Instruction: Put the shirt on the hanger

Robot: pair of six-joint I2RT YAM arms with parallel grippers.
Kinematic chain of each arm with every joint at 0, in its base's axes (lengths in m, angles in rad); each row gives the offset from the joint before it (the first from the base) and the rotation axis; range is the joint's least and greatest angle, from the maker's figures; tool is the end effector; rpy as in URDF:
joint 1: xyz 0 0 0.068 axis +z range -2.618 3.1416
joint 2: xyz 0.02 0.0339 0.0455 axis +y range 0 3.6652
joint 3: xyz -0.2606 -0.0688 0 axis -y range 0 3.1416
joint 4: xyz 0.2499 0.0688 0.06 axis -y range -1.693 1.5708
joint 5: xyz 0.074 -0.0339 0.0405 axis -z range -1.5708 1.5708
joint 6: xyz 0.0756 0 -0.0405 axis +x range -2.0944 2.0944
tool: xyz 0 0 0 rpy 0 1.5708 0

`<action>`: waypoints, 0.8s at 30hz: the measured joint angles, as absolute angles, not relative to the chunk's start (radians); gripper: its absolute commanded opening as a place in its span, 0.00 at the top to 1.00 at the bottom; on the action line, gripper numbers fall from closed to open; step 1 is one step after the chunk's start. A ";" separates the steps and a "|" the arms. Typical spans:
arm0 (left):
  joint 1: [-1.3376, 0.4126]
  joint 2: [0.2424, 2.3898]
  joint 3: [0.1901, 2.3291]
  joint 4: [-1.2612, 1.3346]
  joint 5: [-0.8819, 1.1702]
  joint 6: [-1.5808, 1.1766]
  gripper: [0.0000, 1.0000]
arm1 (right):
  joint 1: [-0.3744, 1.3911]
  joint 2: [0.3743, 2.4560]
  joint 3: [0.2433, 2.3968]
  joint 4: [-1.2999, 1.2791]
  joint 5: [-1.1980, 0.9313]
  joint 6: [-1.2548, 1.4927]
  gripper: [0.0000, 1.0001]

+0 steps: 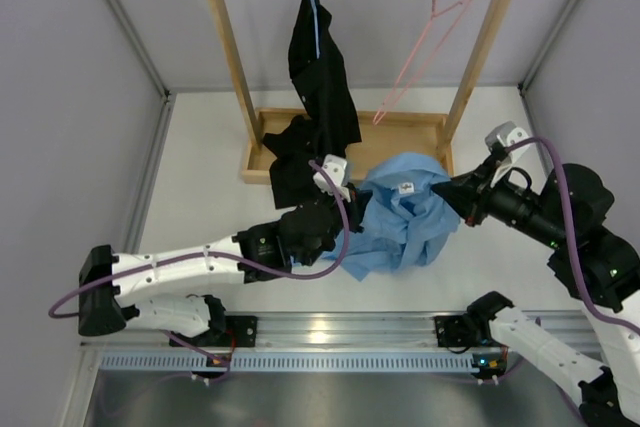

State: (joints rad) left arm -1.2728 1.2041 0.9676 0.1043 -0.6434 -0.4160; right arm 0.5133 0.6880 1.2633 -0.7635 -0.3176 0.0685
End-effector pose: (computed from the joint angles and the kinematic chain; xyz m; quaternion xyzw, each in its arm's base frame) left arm 0.1364 -0.2896 0.3388 0.1070 0.7357 -0.3093 0.5930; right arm 0.1095 0.0888 0.4380 -0.2661 0.7198 0.2973 0.5681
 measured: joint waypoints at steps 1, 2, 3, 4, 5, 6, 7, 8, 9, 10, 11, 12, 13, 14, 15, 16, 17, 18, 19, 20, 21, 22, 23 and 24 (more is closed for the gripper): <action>-1.272 1.206 0.978 0.113 -0.628 -0.400 1.00 | 0.513 0.683 1.264 -0.756 -0.317 0.072 1.00; -1.274 1.206 0.995 0.120 -0.604 -0.374 1.00 | 0.513 0.684 1.275 -0.757 -0.315 0.072 1.00; -1.280 1.205 1.017 0.125 -0.588 -0.344 1.00 | 0.513 0.692 1.298 -0.760 -0.311 0.073 1.00; -1.287 1.202 1.037 0.132 -0.575 -0.318 1.00 | 0.513 0.705 1.327 -0.761 -0.308 0.074 1.00; -1.298 1.196 1.064 0.137 -0.562 -0.279 1.00 | 0.513 0.722 1.367 -0.756 -0.307 0.075 1.00; -1.314 1.186 1.094 0.138 -0.551 -0.234 1.00 | 0.513 0.739 1.410 -0.750 -0.305 0.074 1.00; -1.337 1.173 1.125 0.144 -0.541 -0.187 1.00 | 0.513 0.753 1.450 -0.747 -0.303 0.074 1.00; -1.363 1.160 1.150 0.150 -0.534 -0.142 1.00 | 0.513 0.770 1.496 -0.748 -0.302 0.073 1.00; -1.403 1.141 1.181 0.155 -0.528 -0.081 1.00 | 0.513 0.787 1.548 -0.749 -0.305 0.072 1.00; -1.445 1.124 1.215 0.160 -0.516 -0.025 1.00 | 0.513 0.799 1.587 -0.745 -0.309 0.071 1.00; -1.501 1.111 1.253 0.166 -0.516 0.043 1.00 | 0.513 0.811 1.629 -0.739 -0.316 0.072 1.00; -1.547 1.105 1.285 0.173 -0.514 0.093 1.00 | 0.513 0.818 1.663 -0.733 -0.324 0.072 1.00; -1.603 1.105 1.330 0.182 -0.519 0.157 1.00 | 0.513 0.820 1.688 -0.727 -0.334 0.073 1.00; -1.661 1.112 1.372 0.194 -0.528 0.220 1.00 | 0.513 0.818 1.702 -0.717 -0.342 0.077 1.00; -1.716 1.135 1.407 0.210 -0.550 0.278 1.00 | 0.513 0.813 1.702 -0.706 -0.347 0.084 1.00; -1.755 1.160 1.441 0.228 -0.587 0.326 1.00 | 0.514 0.799 1.684 -0.680 -0.350 0.094 1.00; -1.781 1.200 1.476 0.258 -0.619 0.371 1.00 | 0.514 0.782 1.655 -0.658 -0.349 0.106 1.00; -1.795 1.247 1.495 0.309 -0.674 0.409 1.00 | 0.514 0.759 1.605 -0.632 -0.337 0.118 1.00; -1.799 1.299 1.501 0.369 -0.728 0.441 1.00 | 0.514 0.736 1.557 -0.617 -0.323 0.127 1.00; -1.798 1.341 1.494 0.415 -0.770 0.459 1.00 | 0.514 0.705 1.483 -0.606 -0.299 0.142 1.00; -1.791 1.390 1.481 0.459 -0.825 0.475 1.00 | 0.514 0.685 1.425 -0.601 -0.275 0.152 1.00; -1.780 1.454 1.467 0.472 -0.877 0.476 1.00 | 0.514 0.654 1.332 -0.590 -0.236 0.167 1.00; -1.769 1.497 1.456 0.456 -0.909 0.460 1.00 | 0.514 0.641 1.274 -0.592 -0.210 0.178 1.00; -1.743 1.545 1.449 0.399 -0.928 0.394 1.00 | 0.514 0.631 1.203 -0.591 -0.173 0.190 1.00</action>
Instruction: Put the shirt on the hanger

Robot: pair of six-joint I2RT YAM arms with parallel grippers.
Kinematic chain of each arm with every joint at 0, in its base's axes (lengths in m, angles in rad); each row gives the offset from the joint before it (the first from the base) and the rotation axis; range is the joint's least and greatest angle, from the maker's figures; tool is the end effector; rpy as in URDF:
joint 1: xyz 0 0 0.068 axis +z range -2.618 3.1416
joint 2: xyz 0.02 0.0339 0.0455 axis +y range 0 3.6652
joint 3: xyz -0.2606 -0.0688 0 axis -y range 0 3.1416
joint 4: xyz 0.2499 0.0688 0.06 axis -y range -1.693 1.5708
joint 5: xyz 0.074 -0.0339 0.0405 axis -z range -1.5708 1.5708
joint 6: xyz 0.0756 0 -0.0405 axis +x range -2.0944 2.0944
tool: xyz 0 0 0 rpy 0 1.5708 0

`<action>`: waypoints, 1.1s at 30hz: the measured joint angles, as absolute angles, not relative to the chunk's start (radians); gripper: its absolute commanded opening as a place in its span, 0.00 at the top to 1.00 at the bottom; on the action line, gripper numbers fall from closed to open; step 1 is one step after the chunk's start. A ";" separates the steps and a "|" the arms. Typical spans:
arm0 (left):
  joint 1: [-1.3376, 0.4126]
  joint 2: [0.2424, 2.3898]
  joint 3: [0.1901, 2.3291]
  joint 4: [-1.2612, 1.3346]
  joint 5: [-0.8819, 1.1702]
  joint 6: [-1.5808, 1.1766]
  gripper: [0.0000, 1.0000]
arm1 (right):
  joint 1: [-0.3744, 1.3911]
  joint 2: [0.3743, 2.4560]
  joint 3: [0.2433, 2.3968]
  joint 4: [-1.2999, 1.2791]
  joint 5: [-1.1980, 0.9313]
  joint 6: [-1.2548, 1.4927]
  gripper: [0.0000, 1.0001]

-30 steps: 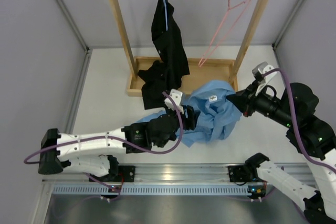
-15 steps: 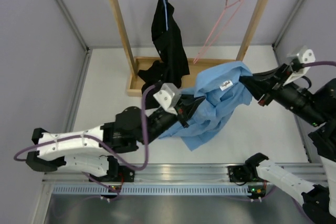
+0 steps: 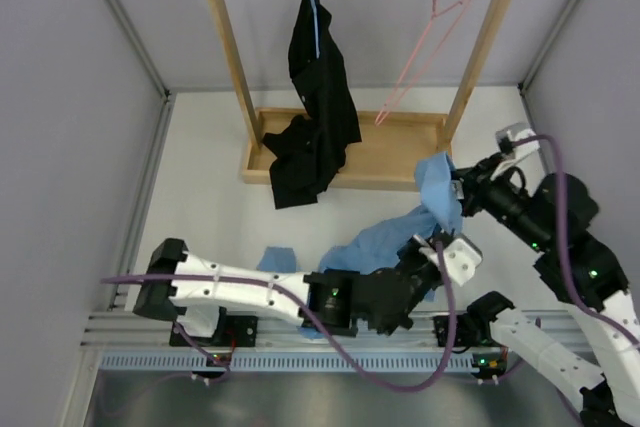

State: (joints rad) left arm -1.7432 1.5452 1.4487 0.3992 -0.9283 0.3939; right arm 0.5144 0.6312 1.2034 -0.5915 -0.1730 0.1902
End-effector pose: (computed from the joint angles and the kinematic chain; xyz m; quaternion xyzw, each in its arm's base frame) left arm -0.0059 -0.3864 0.4452 0.2907 0.5711 -0.2429 0.7282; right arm 0.1117 0.0781 0.4502 -0.1745 0.6921 0.2986 0.6335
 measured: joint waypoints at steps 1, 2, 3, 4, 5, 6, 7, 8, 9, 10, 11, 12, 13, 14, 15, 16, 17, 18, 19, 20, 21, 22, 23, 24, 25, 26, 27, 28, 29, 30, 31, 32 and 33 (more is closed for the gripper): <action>-1.708 1.581 1.445 0.314 -0.925 0.319 1.00 | 0.514 0.624 1.136 -0.587 -0.134 0.205 1.00; -1.657 1.600 1.441 0.214 -0.898 0.227 1.00 | 0.514 0.623 1.082 -0.594 -0.099 0.216 1.00; -1.598 1.606 1.427 0.131 -0.867 0.136 1.00 | 0.514 0.623 1.030 -0.596 -0.054 0.231 1.00; -1.528 1.600 1.408 0.069 -0.829 0.058 1.00 | 0.514 0.627 0.984 -0.595 -0.010 0.244 1.00; -1.456 1.587 1.386 0.020 -0.790 -0.011 1.00 | 0.514 0.633 0.955 -0.598 0.020 0.256 1.00; -1.394 1.570 1.366 -0.020 -0.763 -0.065 1.00 | 0.514 0.642 0.926 -0.598 0.054 0.268 1.00; -1.327 1.546 1.342 -0.054 -0.723 -0.125 1.00 | 0.514 0.655 0.900 -0.596 0.083 0.286 1.00; -1.263 1.517 1.320 -0.092 -0.666 -0.184 1.00 | 0.514 0.667 0.883 -0.596 0.104 0.300 1.00; -1.203 1.489 1.299 -0.121 -0.595 -0.234 1.00 | 0.514 0.677 0.871 -0.593 0.119 0.310 1.00; -1.142 1.459 1.276 -0.151 -0.518 -0.286 1.00 | 0.514 0.688 0.857 -0.589 0.138 0.322 1.00; -1.075 1.435 1.254 -0.175 -0.447 -0.328 1.00 | 0.514 0.698 0.844 -0.588 0.154 0.334 1.00; -1.020 1.421 1.240 -0.192 -0.379 -0.355 1.00 | 0.514 0.705 0.830 -0.586 0.170 0.344 1.00; -0.962 1.414 1.229 -0.213 -0.315 -0.379 1.00 | 0.514 0.710 0.821 -0.587 0.179 0.350 0.99; -0.916 1.416 1.225 -0.232 -0.251 -0.396 1.00 | 0.514 0.716 0.811 -0.583 0.183 0.356 0.98; -0.890 1.429 1.225 -0.250 -0.189 -0.403 1.00 | 0.515 0.723 0.809 -0.582 0.186 0.360 0.98; -0.880 1.445 1.229 -0.266 -0.138 -0.402 1.00 | 0.515 0.728 0.808 -0.580 0.196 0.361 0.98; -0.878 1.467 1.242 -0.292 -0.094 -0.401 1.00 | 0.515 0.730 0.808 -0.581 0.213 0.360 0.98; -0.880 1.497 1.260 -0.311 -0.049 -0.398 1.00 | 0.515 0.732 0.808 -0.583 0.237 0.360 0.99; -0.879 1.531 1.282 -0.329 -0.008 -0.393 1.00 | 0.515 0.735 0.808 -0.583 0.265 0.360 1.00; -0.880 1.558 1.303 -0.340 0.023 -0.391 1.00 | 0.515 0.737 0.808 -0.586 0.294 0.358 1.00; -0.880 1.590 1.327 -0.355 0.060 -0.386 1.00 | 0.515 0.738 0.810 -0.593 0.318 0.355 0.99; -0.879 1.618 1.351 -0.367 0.101 -0.379 1.00 | 0.513 0.740 0.818 -0.604 0.347 0.348 0.97; -0.879 1.639 1.372 -0.376 0.139 -0.371 1.00 | 0.506 0.741 0.828 -0.611 0.368 0.337 0.88; -0.879 1.654 1.393 -0.384 0.175 -0.365 1.00 | 0.500 0.741 0.841 -0.620 0.377 0.329 0.82; -0.878 1.661 1.412 -0.390 0.208 -0.362 1.00 | 0.494 0.740 0.854 -0.628 0.383 0.317 0.71; -0.878 1.662 1.426 -0.394 0.235 -0.359 1.00 | 0.491 0.739 0.864 -0.632 0.384 0.306 0.55; -0.880 1.660 1.440 -0.398 0.259 -0.356 1.00 | 0.488 0.735 0.874 -0.637 0.371 0.295 0.50; -0.884 1.658 1.453 -0.397 0.278 -0.353 1.00 | 0.487 0.726 0.880 -0.642 0.358 0.279 0.44; -0.889 1.655 1.460 -0.396 0.289 -0.350 1.00 | 0.487 0.714 0.884 -0.649 0.339 0.263 0.33; -0.897 1.649 1.461 -0.393 0.299 -0.348 1.00 | 0.487 0.701 0.890 -0.658 0.319 0.247 0.30; -0.907 1.643 1.461 -0.397 0.304 -0.345 1.00 | 0.487 0.687 0.899 -0.669 0.303 0.234 0.27; -0.920 1.637 1.460 -0.397 0.306 -0.342 1.00 | 0.487 0.676 0.908 -0.676 0.287 0.218 0.21; -0.931 1.632 1.458 -0.397 0.306 -0.341 1.00 | 0.487 0.662 0.926 -0.689 0.268 0.204 0.20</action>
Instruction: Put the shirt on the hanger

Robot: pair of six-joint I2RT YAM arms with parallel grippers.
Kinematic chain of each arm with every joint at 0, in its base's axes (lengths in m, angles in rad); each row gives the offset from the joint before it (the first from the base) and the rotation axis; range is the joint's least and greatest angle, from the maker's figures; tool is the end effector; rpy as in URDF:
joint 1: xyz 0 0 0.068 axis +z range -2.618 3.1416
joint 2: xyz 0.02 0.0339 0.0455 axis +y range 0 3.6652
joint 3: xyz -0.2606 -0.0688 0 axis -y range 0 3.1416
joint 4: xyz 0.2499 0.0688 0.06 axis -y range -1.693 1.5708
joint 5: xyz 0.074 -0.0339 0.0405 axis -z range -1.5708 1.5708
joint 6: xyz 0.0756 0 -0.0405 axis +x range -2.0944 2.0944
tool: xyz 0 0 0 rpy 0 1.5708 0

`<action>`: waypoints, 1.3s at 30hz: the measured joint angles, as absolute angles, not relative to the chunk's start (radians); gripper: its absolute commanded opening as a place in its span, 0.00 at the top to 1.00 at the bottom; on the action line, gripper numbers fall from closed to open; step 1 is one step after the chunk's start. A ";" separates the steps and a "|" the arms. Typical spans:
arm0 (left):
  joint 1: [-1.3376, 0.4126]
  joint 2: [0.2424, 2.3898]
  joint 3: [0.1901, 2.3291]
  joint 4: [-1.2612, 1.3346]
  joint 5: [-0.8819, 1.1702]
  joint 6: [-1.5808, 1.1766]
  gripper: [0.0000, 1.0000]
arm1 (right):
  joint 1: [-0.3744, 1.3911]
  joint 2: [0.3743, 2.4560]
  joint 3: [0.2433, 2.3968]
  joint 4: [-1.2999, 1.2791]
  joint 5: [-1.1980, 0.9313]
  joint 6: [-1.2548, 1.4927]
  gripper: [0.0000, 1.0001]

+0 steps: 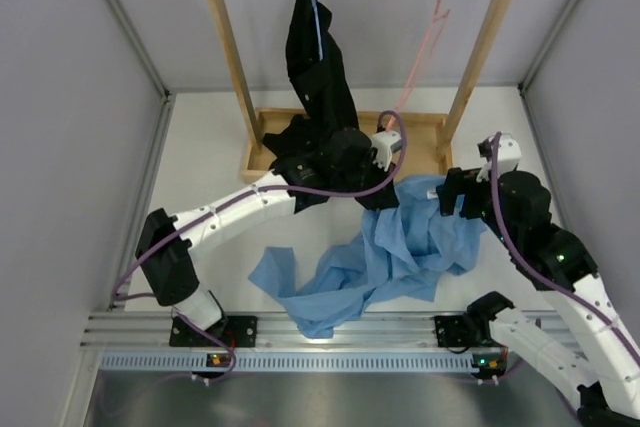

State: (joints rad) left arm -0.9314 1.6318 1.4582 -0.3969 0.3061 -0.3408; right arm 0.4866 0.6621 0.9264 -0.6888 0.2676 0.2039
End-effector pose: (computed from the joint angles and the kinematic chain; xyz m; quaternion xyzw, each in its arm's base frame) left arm 0.2296 -0.3469 0.3107 0.3223 0.8084 -0.3892 0.3018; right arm 0.1630 0.0636 0.3364 -0.0457 0.8346 0.0764 0.5437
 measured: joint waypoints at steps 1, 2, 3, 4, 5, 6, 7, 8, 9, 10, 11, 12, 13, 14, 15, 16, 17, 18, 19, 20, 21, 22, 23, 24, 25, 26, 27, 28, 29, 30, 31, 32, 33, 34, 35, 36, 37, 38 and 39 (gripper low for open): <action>-0.942 1.625 1.452 -0.397 0.306 -0.340 1.00 | 0.486 0.650 0.948 -0.694 0.246 0.186 0.18; -0.951 1.617 1.446 -0.397 0.306 -0.339 1.00 | 0.486 0.641 0.972 -0.695 0.212 0.162 0.16; -0.960 1.607 1.438 -0.400 0.305 -0.337 1.00 | 0.485 0.634 0.998 -0.694 0.167 0.138 0.16; -0.966 1.599 1.429 -0.401 0.305 -0.337 1.00 | 0.485 0.631 1.023 -0.693 0.121 0.113 0.16; -0.970 1.589 1.421 -0.405 0.301 -0.335 1.00 | 0.485 0.632 1.050 -0.692 0.068 0.086 0.15; -0.971 1.581 1.413 -0.407 0.298 -0.333 1.00 | 0.485 0.641 1.074 -0.689 0.015 0.058 0.15; -0.972 1.576 1.408 -0.411 0.295 -0.331 1.00 | 0.485 0.653 1.091 -0.686 -0.025 0.036 0.14; -0.972 1.572 1.402 -0.411 0.294 -0.330 1.00 | 0.486 0.670 1.104 -0.682 -0.068 0.011 0.14; -0.972 1.568 1.396 -0.414 0.292 -0.329 1.00 | 0.486 0.692 1.111 -0.680 -0.110 -0.016 0.14; -0.971 1.566 1.393 -0.416 0.290 -0.328 1.00 | 0.487 0.713 1.114 -0.682 -0.138 -0.038 0.15; -0.971 1.563 1.388 -0.418 0.289 -0.327 1.00 | 0.490 0.742 1.114 -0.687 -0.173 -0.065 0.16; -0.971 1.561 1.385 -0.420 0.287 -0.326 1.00 | 0.493 0.760 1.114 -0.693 -0.194 -0.083 0.17; -0.971 1.557 1.382 -0.423 0.287 -0.325 1.00 | 0.500 0.782 1.113 -0.701 -0.224 -0.112 0.18; -0.971 1.554 1.379 -0.426 0.287 -0.323 1.00 | 0.509 0.800 1.110 -0.704 -0.246 -0.135 0.18; -0.971 1.549 1.376 -0.428 0.287 -0.323 1.00 | 0.522 0.809 1.100 -0.704 -0.265 -0.160 0.18; -0.971 1.542 1.372 -0.429 0.289 -0.321 1.00 | 0.537 0.810 1.085 -0.705 -0.281 -0.184 0.18; -0.971 1.534 1.368 -0.431 0.291 -0.319 1.00 | 0.554 0.804 1.070 -0.704 -0.288 -0.205 0.19; -0.972 1.526 1.364 -0.433 0.295 -0.318 1.00 | 0.568 0.796 1.055 -0.701 -0.289 -0.223 0.19; -0.972 1.517 1.361 -0.435 0.299 -0.318 1.00 | 0.577 0.786 1.040 -0.698 -0.288 -0.240 0.20; -0.972 1.507 1.357 -0.435 0.304 -0.315 1.00 | 0.581 0.779 1.026 -0.691 -0.285 -0.257 0.22; -0.972 1.499 1.353 -0.435 0.310 -0.315 1.00 | 0.585 0.770 1.019 -0.688 -0.282 -0.266 0.23; -0.972 1.489 1.348 -0.435 0.318 -0.311 1.00 | 0.588 0.765 1.009 -0.682 -0.280 -0.280 0.24; -0.972 1.481 1.343 -0.435 0.326 -0.310 1.00 | 0.592 0.765 1.006 -0.681 -0.276 -0.293 0.28; -0.972 1.475 1.338 -0.435 0.332 -0.308 1.00 | 0.597 0.768 1.006 -0.678 -0.271 -0.306 0.29; -0.973 1.468 1.334 -0.435 0.340 -0.305 1.00 | 0.603 0.772 1.006 -0.674 -0.265 -0.316 0.31; -0.973 1.463 1.330 -0.435 0.348 -0.302 1.00 | 0.611 0.780 1.006 -0.672 -0.255 -0.325 0.37; -0.973 1.459 1.327 -0.435 0.356 -0.297 1.00 | 0.621 0.789 1.004 -0.670 -0.241 -0.334 0.40; -0.973 1.455 1.325 -0.435 0.364 -0.292 1.00 | 0.631 0.797 1.000 -0.664 -0.227 -0.342 0.43; -0.973 1.452 1.324 -0.435 0.375 -0.288 1.00 | 0.642 0.805 0.995 -0.655 -0.215 -0.345 0.50; -0.973 1.450 1.324 -0.435 0.385 -0.284 1.00 | 0.651 0.816 0.988 -0.644 -0.207 -0.350 0.54; -0.973 1.448 1.324 -0.435 0.393 -0.282 1.00 | 0.661 0.825 0.978 -0.626 -0.202 -0.350 0.60; -0.974 1.448 1.324 -0.435 0.400 -0.280 1.00 | 0.667 0.827 0.968 -0.614 -0.200 -0.350 0.65; -0.974 1.448 1.324 -0.435 0.406 -0.276 1.00 | 0.675 0.827 0.958 -0.603 -0.200 -0.351 0.72; -0.974 1.448 1.324 -0.436 0.408 -0.273 1.00 | 0.680 0.825 0.949 -0.591 -0.200 -0.352 1.00; -0.974 1.448 1.325 -0.436 0.408 -0.270 0.98 | 0.683 0.821 0.945 -0.579 -0.198 -0.358 1.00; -0.974 1.448 1.326 -0.436 0.403 -0.268 0.84 | 0.685 0.818 0.943 -0.572 -0.192 -0.345 1.00; -0.974 1.448 1.327 -0.435 0.394 -0.262 0.62 | 0.686 0.815 0.943 -0.567 -0.181 -0.337 1.00; -0.974 1.448 1.328 -0.435 0.379 -0.261 0.19 | 0.688 0.809 0.943 -0.561 -0.162 -0.335 1.00; -0.974 1.445 1.330 -0.437 0.348 -0.266 0.02 | 0.688 0.799 0.943 -0.560 -0.137 -0.328 1.00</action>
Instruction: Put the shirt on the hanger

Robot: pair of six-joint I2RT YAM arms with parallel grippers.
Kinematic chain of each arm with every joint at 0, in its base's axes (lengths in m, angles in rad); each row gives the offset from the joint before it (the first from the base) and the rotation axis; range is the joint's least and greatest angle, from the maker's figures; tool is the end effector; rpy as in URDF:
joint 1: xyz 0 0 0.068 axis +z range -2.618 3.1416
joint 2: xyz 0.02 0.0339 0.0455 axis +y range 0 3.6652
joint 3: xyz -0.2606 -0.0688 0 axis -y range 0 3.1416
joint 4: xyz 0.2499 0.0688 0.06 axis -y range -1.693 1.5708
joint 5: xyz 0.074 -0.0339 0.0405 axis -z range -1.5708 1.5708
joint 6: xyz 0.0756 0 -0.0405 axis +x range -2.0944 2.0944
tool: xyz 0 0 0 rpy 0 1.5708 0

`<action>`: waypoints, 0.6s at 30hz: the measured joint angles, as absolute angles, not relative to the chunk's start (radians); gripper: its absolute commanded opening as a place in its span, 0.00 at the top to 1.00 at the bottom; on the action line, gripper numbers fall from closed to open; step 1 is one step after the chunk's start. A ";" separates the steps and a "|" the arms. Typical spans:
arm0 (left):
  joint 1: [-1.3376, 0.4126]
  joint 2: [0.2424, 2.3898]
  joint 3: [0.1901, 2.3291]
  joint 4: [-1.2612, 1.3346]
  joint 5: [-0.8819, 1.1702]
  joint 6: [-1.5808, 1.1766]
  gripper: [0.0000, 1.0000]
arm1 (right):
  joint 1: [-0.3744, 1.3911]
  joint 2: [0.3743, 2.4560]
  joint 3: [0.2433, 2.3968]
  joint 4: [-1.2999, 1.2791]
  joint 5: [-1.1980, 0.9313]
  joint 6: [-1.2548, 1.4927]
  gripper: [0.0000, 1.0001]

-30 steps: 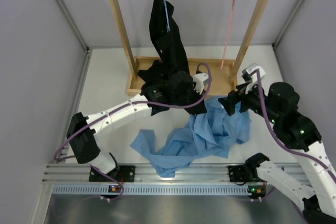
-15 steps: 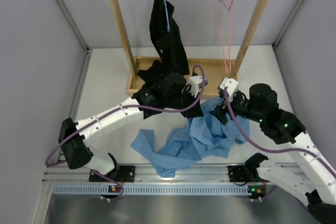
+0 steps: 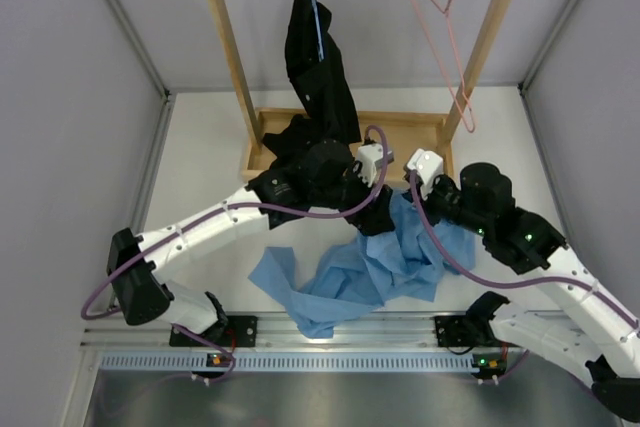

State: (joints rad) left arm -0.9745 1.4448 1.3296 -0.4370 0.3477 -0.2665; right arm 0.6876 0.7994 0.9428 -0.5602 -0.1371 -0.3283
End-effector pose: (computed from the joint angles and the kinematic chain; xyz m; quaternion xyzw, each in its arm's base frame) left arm 0.1842 -0.3172 0.3268 0.3772 0.7774 -0.4021 0.3029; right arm 0.1582 0.1433 0.3352 -0.4393 0.7124 0.1537 0.5252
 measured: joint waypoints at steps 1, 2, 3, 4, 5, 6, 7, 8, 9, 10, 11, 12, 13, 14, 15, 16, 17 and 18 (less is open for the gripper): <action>-0.976 1.438 1.330 -0.441 0.308 -0.276 0.02 | 0.687 0.788 0.943 -0.559 -0.109 -0.318 1.00; -0.976 1.428 1.330 -0.449 0.270 -0.285 0.02 | 0.688 0.775 0.943 -0.558 -0.083 -0.310 1.00; -0.976 1.412 1.329 -0.454 0.232 -0.289 0.02 | 0.688 0.760 0.943 -0.555 -0.051 -0.297 1.00; -0.977 1.391 1.328 -0.458 0.193 -0.290 0.02 | 0.689 0.744 0.943 -0.551 -0.019 -0.283 1.00; -0.979 1.363 1.324 -0.459 0.160 -0.288 0.02 | 0.689 0.729 0.943 -0.546 0.013 -0.270 1.00; -0.982 1.335 1.317 -0.457 0.131 -0.284 0.02 | 0.689 0.718 0.943 -0.544 0.039 -0.253 1.00; -0.990 1.293 1.302 -0.457 0.086 -0.277 0.02 | 0.689 0.711 0.943 -0.544 0.066 -0.235 1.00; -1.002 1.247 1.282 -0.456 0.049 -0.267 0.02 | 0.689 0.707 0.944 -0.544 0.095 -0.213 1.00; -1.018 1.194 1.255 -0.452 0.014 -0.258 0.02 | 0.689 0.706 0.945 -0.545 0.116 -0.196 1.00; -1.035 1.140 1.224 -0.453 -0.015 -0.252 0.02 | 0.689 0.711 0.950 -0.546 0.140 -0.176 1.00; -1.056 1.085 1.193 -0.455 -0.034 -0.247 0.02 | 0.689 0.719 0.954 -0.546 0.163 -0.157 1.00; -1.071 1.039 1.166 -0.455 -0.046 -0.244 0.02 | 0.689 0.729 0.960 -0.549 0.181 -0.141 1.00; -1.087 0.985 1.130 -0.454 -0.052 -0.241 0.02 | 0.689 0.737 0.970 -0.551 0.199 -0.126 1.00; -1.103 0.934 1.094 -0.459 -0.053 -0.242 0.02 | 0.689 0.749 0.978 -0.553 0.216 -0.112 1.00; -1.118 0.894 1.061 -0.467 -0.054 -0.245 0.02 | 0.689 0.761 0.986 -0.553 0.230 -0.100 1.00; -1.130 0.862 1.031 -0.473 -0.054 -0.253 0.02 | 0.688 0.772 0.994 -0.554 0.242 -0.090 1.00; -1.145 0.841 1.005 -0.482 -0.057 -0.264 0.02 | 0.685 0.781 1.002 -0.556 0.252 -0.079 1.00; -1.166 0.836 0.985 -0.491 -0.068 -0.272 0.02 | 0.684 0.788 1.008 -0.557 0.259 -0.073 1.00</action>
State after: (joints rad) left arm -1.1660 0.8360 0.9852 -0.4911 -0.0685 -0.2722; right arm 0.6842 0.7883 1.0080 -0.5571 0.2588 -0.0731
